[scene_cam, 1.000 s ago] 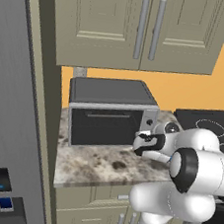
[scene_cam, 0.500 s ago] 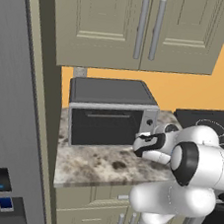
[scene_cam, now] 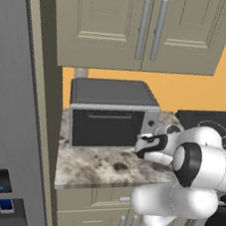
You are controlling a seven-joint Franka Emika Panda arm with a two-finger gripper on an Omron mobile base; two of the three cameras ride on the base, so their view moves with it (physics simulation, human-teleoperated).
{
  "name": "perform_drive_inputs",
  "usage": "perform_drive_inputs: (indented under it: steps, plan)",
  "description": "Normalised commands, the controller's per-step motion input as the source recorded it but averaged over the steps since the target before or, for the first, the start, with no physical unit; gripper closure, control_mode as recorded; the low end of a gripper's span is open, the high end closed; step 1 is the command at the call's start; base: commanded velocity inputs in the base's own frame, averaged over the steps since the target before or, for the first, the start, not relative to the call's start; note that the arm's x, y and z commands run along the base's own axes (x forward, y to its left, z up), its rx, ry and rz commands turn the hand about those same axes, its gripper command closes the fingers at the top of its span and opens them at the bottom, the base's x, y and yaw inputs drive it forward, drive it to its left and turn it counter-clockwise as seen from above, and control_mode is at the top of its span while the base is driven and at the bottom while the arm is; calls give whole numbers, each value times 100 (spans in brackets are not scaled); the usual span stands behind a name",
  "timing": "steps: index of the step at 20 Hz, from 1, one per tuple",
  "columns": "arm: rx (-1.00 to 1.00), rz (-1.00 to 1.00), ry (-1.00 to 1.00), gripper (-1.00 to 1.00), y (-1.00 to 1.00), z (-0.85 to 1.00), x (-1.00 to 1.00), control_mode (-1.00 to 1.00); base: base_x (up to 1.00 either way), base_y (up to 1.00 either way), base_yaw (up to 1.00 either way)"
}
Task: Pick up the bagel from the plate, place it on the toaster oven rack, close the door, and set the timer.
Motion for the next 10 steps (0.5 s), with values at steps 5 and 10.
perform_drive_inputs:
  steps: [5,10]
  plan:
    - [0,0,0,-100,-15,-5,0,-100,0,0,0]
    - [0,0,0,-100,-17,-6,4,-100,0,0,0]
